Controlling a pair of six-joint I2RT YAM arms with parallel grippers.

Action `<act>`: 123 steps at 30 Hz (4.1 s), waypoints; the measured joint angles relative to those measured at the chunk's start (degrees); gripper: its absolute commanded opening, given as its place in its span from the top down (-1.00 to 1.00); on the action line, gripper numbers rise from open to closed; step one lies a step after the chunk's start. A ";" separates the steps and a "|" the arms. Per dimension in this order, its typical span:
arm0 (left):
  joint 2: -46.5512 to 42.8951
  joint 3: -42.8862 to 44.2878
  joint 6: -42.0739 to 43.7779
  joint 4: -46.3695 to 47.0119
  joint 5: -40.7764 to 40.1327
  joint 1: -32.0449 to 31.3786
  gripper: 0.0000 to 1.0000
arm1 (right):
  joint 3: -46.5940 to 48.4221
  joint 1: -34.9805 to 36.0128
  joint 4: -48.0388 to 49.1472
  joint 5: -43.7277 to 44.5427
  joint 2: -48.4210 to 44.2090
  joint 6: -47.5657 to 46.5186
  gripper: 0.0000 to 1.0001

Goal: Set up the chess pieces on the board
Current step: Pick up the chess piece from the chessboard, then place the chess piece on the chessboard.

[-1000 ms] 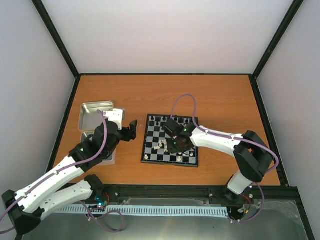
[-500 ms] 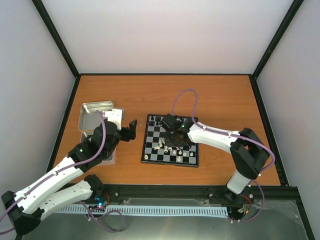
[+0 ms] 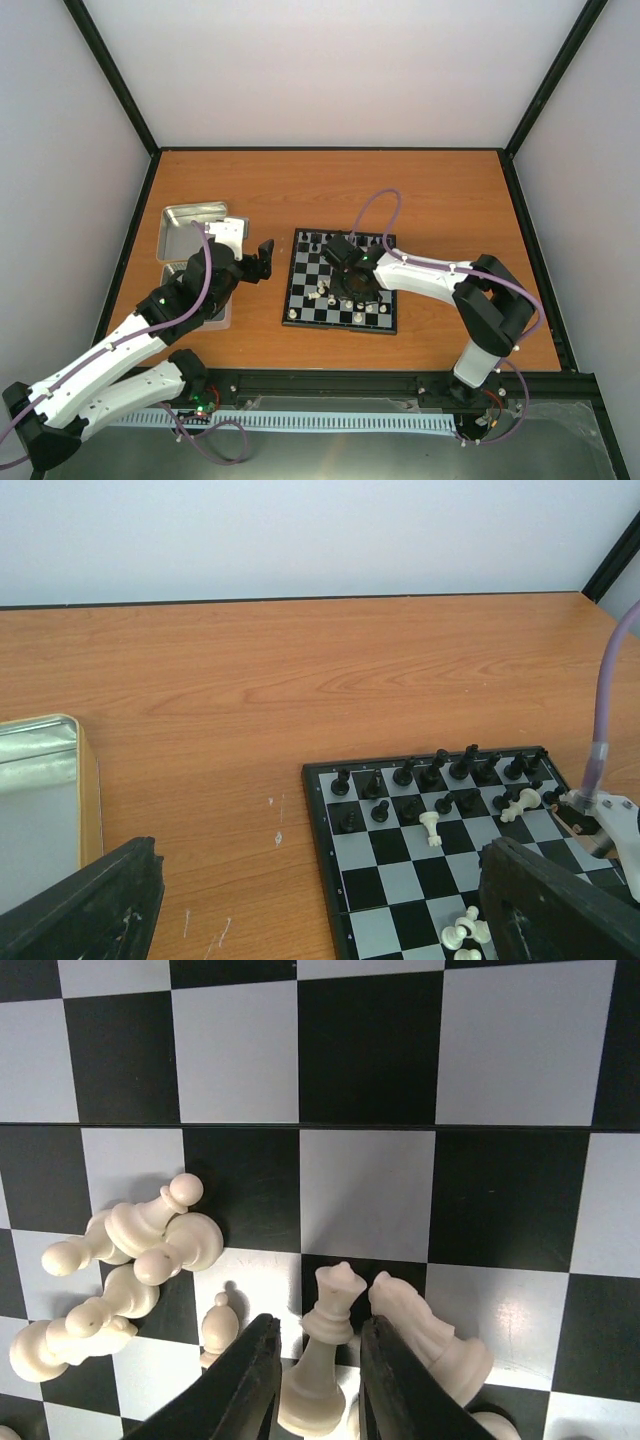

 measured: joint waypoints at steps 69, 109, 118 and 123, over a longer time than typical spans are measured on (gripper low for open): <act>21.75 24.15 -11.45 -3.17 54.69 7.13 0.35 | -11.26 -4.00 41.27 -23.89 -33.07 -55.01 0.85; 18.29 1.97 -2.93 3.65 34.93 1.20 0.88 | -14.21 -4.15 20.35 13.86 -42.86 -32.11 -0.26; 21.20 -6.10 -3.19 17.22 33.09 -9.77 0.89 | -18.16 -4.31 15.28 26.88 -45.75 -22.45 -0.26; 26.21 -6.88 -3.17 21.68 31.98 -12.07 0.90 | -19.19 -4.31 14.47 28.17 -45.94 -19.63 -0.26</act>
